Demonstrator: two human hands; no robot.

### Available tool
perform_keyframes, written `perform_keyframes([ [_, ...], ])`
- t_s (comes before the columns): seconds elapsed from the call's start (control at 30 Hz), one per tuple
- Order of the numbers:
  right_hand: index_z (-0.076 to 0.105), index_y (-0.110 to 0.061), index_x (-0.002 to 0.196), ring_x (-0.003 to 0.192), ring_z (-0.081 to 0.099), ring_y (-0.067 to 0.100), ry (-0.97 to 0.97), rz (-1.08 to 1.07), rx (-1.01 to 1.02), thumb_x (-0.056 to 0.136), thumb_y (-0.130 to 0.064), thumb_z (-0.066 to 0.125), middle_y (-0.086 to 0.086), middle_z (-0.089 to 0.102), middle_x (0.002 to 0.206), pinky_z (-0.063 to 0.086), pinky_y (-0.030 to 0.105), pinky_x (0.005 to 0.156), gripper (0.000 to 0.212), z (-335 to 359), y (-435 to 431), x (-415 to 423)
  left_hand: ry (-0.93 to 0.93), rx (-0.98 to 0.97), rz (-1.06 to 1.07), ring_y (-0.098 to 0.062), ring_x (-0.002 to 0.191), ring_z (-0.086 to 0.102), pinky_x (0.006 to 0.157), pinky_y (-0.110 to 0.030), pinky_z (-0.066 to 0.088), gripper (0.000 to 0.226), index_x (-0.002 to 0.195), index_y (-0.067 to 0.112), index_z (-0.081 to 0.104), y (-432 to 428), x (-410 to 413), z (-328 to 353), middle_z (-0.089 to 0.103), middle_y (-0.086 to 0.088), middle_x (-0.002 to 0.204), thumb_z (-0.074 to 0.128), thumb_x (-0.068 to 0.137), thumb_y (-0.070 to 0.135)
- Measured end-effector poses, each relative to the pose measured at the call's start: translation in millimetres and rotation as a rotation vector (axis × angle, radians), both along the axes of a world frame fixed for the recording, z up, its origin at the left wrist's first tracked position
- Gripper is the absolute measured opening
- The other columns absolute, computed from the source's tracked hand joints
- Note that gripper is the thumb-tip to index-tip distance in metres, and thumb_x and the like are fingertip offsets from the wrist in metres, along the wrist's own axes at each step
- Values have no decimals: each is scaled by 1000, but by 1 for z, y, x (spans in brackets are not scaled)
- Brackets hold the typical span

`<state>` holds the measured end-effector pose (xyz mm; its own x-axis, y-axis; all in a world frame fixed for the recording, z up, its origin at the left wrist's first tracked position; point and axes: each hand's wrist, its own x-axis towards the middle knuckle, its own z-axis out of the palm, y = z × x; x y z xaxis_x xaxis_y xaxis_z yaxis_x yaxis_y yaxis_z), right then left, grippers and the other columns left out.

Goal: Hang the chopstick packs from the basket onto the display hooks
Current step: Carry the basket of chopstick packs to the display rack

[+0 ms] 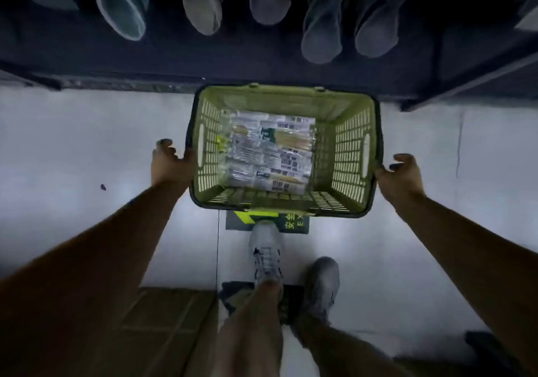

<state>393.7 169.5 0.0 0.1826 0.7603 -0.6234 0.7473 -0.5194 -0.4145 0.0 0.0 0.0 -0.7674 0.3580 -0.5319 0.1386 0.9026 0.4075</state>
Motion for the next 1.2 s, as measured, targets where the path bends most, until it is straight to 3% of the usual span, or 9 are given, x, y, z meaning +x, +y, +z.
perform_keyframes([
  [0.13, 52, -12, 127, 98, 67, 35, 16, -20, 4, 90, -35, 68, 12, 68, 113, 58, 46, 81, 46, -47, 7, -7, -96, -23, 15, -37, 91, 72, 81, -49, 61, 45, 123, 12, 61, 18, -4, -39, 74, -14, 108, 59, 90, 43],
  [0.27, 55, -8, 106, 90, 67, 40, 36, -66, 92, 95, -32, 60, 21, 67, 103, 59, 55, 75, 27, -72, 9, -11, -143, 92, 182, -26, 53, 62, 60, -39, 54, 31, 76, 16, 67, 28, -10, -56, 70, -2, 60, 61, 89, 44],
  [0.37, 55, -7, 99, 81, 64, 36, 18, -57, 136, 98, -32, 54, 15, 65, 91, 56, 45, 66, 25, -73, 9, -9, -148, 128, 196, -24, 52, 58, 64, -45, 57, 29, 69, 16, 64, 26, -9, -57, 66, -1, 56, 64, 91, 35],
  [0.43, 52, -9, 95, 68, 57, 26, 2, -58, 178, 100, -33, 52, 4, 55, 77, 43, 30, 54, 25, -64, 5, -5, -105, 107, 166, -19, 46, 57, 62, -40, 55, 28, 70, 17, 64, 26, -3, -46, 65, 3, 52, 63, 91, 35],
  [0.5, 52, -9, 93, 61, 51, 16, -14, -94, 204, 99, -34, 52, -2, 50, 73, 34, 25, 49, 26, -45, 1, 1, -71, 115, 145, -15, 42, 57, 57, -34, 53, 27, 71, 17, 65, 27, 4, -27, 65, 4, 50, 62, 90, 36],
  [0.73, 54, -12, 89, 68, 62, 30, -10, -239, 186, 97, -38, 52, 10, 61, 81, 52, 36, 58, 28, 94, -23, 44, -54, 134, 23, -9, 40, 56, 42, -26, 50, 32, 86, 4, 69, 37, 36, 110, 65, 4, 53, 61, 91, 35],
  [0.83, 49, -20, 79, 63, 59, 25, 0, -307, 184, 95, -40, 52, 5, 59, 75, 49, 33, 54, 26, 173, -37, 65, -47, 130, -77, -6, 38, 54, 33, -19, 41, 37, 83, 3, 67, 39, 50, 186, 65, 5, 52, 59, 91, 38],
  [0.9, 47, -23, 75, 58, 57, 23, -9, -348, 189, 95, -41, 52, 2, 57, 70, 44, 28, 49, 28, 228, -49, 79, -47, 131, -135, -5, 38, 54, 33, -17, 40, 38, 81, 3, 65, 43, 58, 237, 65, 6, 51, 58, 91, 39],
  [1.2, 58, -20, 87, 74, 70, 32, 52, -740, 184, 96, -42, 56, 9, 70, 82, 60, 48, 65, 25, 398, -129, 152, -57, 214, -477, -4, 35, 48, 33, -22, 37, 28, 74, 11, 56, 106, 129, 406, 58, 7, 47, 60, 95, 29],
])
